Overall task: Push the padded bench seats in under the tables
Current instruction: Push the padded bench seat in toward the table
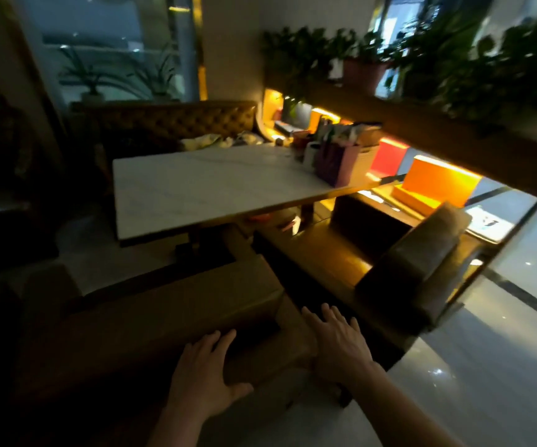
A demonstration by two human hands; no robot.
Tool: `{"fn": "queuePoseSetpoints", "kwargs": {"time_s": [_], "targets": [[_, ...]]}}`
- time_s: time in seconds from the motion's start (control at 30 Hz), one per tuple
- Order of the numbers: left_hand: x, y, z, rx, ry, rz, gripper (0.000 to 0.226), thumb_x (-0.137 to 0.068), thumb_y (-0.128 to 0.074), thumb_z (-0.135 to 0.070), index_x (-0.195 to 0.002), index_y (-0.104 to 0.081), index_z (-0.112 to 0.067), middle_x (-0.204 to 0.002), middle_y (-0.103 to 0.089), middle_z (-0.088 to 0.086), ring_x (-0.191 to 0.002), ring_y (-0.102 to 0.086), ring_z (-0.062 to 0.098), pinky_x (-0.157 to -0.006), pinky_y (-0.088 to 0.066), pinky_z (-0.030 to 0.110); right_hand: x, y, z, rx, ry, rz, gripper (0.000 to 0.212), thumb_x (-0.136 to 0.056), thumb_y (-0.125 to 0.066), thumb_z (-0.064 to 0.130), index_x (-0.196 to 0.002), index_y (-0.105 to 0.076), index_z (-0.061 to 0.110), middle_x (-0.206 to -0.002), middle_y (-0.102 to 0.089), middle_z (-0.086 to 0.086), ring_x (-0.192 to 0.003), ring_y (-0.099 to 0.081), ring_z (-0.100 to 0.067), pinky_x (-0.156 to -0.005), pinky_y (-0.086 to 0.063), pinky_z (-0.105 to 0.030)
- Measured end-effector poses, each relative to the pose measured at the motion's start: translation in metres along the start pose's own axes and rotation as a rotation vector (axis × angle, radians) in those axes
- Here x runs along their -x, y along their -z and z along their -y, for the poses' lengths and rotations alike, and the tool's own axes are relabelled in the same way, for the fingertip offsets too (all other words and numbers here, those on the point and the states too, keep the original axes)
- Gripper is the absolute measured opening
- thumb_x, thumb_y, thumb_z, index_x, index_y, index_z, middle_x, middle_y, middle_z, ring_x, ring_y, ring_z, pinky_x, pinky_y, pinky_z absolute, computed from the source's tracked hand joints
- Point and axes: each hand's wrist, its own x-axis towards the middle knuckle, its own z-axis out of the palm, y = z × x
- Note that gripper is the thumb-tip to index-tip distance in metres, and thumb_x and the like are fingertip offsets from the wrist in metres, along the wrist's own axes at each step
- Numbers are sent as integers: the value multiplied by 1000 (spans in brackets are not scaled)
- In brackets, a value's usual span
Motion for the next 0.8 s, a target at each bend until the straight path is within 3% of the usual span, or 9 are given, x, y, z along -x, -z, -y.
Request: {"fn": "queuePoseSetpoints", "kwargs": {"time_s": [0.17, 0.4, 0.6, 0.8], "targets": [[-38, 1, -116, -53, -128, -64, 103, -72, -61, -75, -152, -4, -42, -162, -8, -7, -147, -12, 20, -119, -12, 43, 8, 34, -111, -62, -67, -69, 104, -79, -68, 65, -156, -3, 41, -166, -4, -8, -152, -2, -32, -120, -8, -58], [-80, -38, -293, -87, -208, -94, 104, -72, -61, -75, -153, -5, -40, -162, -9, -5, -147, -12, 21, -118, -18, 43, 20, 65, -283, -88, -141, -41, 106, -77, -67, 68, -157, -3, 38, -166, -3, -11, -152, -2, -33, -120, -9, -58], [-128, -74, -414, -103, -259, -18, 105, -72, -62, -75, -153, -5, -41, -162, -8, -4, -147, -12, 22, -119, -14, 44, 17, 66, -412, -110, -179, -81, 108, -75, -68, 71, -156, -5, 37, -164, -14, -8, -150, -10, -31, -119, -17, -59], [-212, -118, -506, -117, -318, 14, 104, -74, -62, -73, -153, -4, -39, -163, -8, -2, -148, -8, 21, -120, -10, 43, -30, 52, -520, -112, -241, -48, 113, -74, -68, 72, -157, -1, 37, -167, -4, -8, -152, -2, -33, -120, -18, -57]]}}
